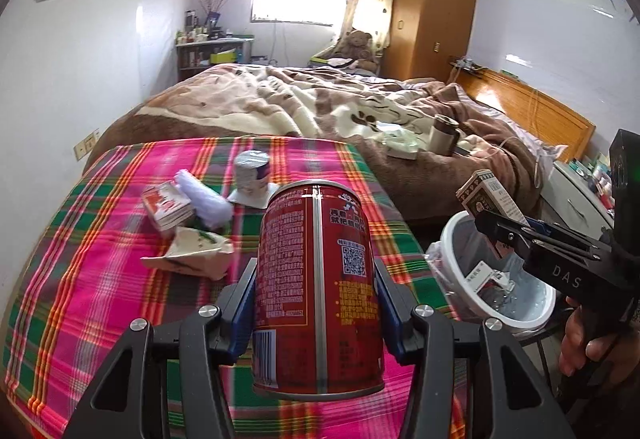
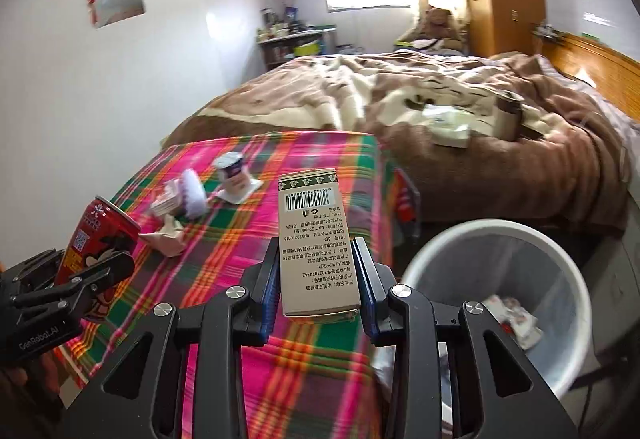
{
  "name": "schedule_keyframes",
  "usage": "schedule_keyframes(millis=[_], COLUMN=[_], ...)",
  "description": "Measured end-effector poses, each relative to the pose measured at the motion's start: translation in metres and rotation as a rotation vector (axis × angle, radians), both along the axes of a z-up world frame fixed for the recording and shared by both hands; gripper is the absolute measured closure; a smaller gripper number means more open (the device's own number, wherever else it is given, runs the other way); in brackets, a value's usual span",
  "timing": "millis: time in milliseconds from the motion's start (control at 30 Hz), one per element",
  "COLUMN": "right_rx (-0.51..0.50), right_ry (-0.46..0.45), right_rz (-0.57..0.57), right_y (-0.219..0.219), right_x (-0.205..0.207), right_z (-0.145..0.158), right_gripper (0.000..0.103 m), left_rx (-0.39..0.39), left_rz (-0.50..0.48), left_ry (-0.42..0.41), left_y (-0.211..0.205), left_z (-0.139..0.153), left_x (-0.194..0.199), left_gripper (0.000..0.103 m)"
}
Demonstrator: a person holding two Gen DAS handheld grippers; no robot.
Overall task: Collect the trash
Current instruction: 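Carry the red can and beige box over the wastebasket with both tools, then open the left tool to drop the can while the right tool drops the beige box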
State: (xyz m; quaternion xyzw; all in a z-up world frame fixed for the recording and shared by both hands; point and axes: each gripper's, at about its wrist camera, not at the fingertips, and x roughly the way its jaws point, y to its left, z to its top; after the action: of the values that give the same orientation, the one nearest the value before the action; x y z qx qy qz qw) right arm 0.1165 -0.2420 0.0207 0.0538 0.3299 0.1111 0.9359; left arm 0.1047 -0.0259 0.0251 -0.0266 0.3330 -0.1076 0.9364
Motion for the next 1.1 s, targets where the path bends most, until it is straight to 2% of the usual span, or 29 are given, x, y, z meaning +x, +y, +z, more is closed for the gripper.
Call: schedule_keyframes(millis=[300, 567, 700, 1100], right_rx=[0.023, 0.0, 0.001, -0.008], right_ry=[-0.021, 0.014, 0.039, 0.106], right_rz=[-0.139, -0.268, -0.309, -0.387], right_y=[-0.049, -0.09, -0.107, -0.14], right_x=[-0.021, -0.027, -0.028, -0.029], right_z=[0.005, -0.007, -0.013, -0.031], right_gripper=[0.068, 0.068, 0.068, 0.068], left_rx=[-0.009, -0.019, -0.034, -0.007], left_rz=[-0.129, -0.253, -0.313, -0.41], left_ry=[-0.013, -0.017, 0.001, 0.045], left_y=[-0.055, -0.112, -0.138, -0.198], left_z=[0.006, 0.009, 0.006, -0.008], left_x=[0.005, 0.012, 0.017, 0.029], left_gripper=[0.05, 0.05, 0.05, 0.05])
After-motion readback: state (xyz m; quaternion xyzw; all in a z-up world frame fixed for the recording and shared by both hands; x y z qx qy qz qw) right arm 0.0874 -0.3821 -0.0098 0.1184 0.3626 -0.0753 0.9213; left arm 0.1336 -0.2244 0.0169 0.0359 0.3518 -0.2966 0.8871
